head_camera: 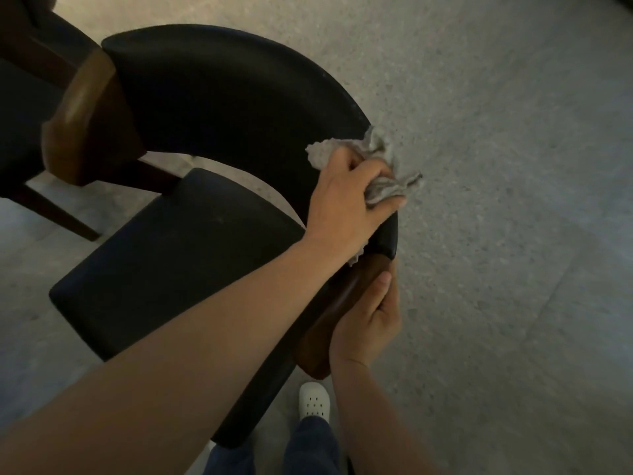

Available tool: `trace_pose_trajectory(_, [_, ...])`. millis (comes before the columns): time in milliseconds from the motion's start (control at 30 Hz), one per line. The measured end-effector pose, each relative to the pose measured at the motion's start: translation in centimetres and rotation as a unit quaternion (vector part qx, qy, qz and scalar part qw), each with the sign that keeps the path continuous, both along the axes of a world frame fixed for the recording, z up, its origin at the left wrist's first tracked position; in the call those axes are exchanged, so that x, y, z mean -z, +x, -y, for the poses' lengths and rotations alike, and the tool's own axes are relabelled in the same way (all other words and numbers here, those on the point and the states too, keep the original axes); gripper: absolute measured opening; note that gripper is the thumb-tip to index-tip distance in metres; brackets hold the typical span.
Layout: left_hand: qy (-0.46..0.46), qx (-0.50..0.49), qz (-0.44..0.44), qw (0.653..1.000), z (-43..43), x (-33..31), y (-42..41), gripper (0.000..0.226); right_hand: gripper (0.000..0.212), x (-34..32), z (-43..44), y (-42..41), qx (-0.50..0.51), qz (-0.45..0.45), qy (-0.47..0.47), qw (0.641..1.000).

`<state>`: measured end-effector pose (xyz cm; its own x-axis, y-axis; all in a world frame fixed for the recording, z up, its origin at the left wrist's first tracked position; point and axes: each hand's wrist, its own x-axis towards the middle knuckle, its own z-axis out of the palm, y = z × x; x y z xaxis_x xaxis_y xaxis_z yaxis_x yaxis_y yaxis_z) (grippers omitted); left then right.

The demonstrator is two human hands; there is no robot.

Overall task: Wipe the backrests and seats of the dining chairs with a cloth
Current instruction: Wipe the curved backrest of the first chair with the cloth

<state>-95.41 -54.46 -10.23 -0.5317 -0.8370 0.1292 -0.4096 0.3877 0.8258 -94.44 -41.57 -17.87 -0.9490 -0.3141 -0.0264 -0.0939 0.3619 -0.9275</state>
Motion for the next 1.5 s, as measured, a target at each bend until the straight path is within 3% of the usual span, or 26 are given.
trace_pose_trajectory(167, [0.006,-0.054,-0.039,0.998,-0.4,0.8,-0.2,0.023,0.068,-0.2,0.0,0.0,0.001,0.001,-0.003,1.000])
trace_pose_trajectory(367, [0.196,-0.183,-0.058,0.962,-0.5,3.6,2.4,0.018,0.065,-0.3,0.0,0.1,0.005,-0.010,-0.011,1.000])
trace_pose_trajectory(467, [0.195,-0.162,-0.031,0.967,-0.8,4.7,4.5,0.013,0.061,-0.3,0.0,0.2,0.011,-0.025,-0.012,1.000])
trace_pose_trajectory(633, [0.176,-0.095,-0.095,0.975,-1.0,4.4,4.1,0.011,0.041,-0.7,0.2,0.3,0.011,-0.032,-0.019,0.999])
trace_pose_trajectory(733, [0.205,-0.119,-0.085,0.968,-1.0,5.5,3.8,0.018,0.044,-0.5,0.0,0.3,0.011,-0.033,-0.015,0.999])
trace_pose_trajectory(800, [0.201,-0.137,-0.083,0.966,-1.1,6.1,3.6,0.024,0.057,-0.1,-0.1,0.1,0.009,-0.029,-0.009,1.000])
trace_pose_trajectory(900, [0.193,-0.158,-0.074,0.966,-1.2,7.3,3.7,0.017,0.069,0.2,-0.2,-0.1,-0.004,-0.032,0.001,0.999])
trace_pose_trajectory(1033, [0.279,-0.172,-0.026,0.944,-1.5,9.9,5.2,0.022,0.068,0.1,-0.1,-0.1,-0.005,-0.022,0.004,1.000])
trace_pose_trajectory(1133, [0.322,-0.189,0.014,0.928,-1.7,11.1,6.5,0.019,0.053,0.0,-0.2,0.0,0.004,-0.028,-0.002,1.000])
trace_pose_trajectory(1267, [0.288,-0.188,-0.049,0.938,-1.6,10.7,6.4,0.025,0.062,0.2,-0.2,-0.1,0.000,-0.031,-0.005,0.999])
trace_pose_trajectory(1400, [0.304,-0.179,-0.028,0.935,-1.8,11.5,5.4,0.009,0.062,0.1,-0.1,0.0,0.001,-0.033,-0.005,0.999])
trace_pose_trajectory(1500, [0.334,-0.196,0.015,0.922,-1.9,12.6,5.6,0.017,0.064,0.3,-0.2,0.0,-0.006,-0.031,-0.007,0.999])
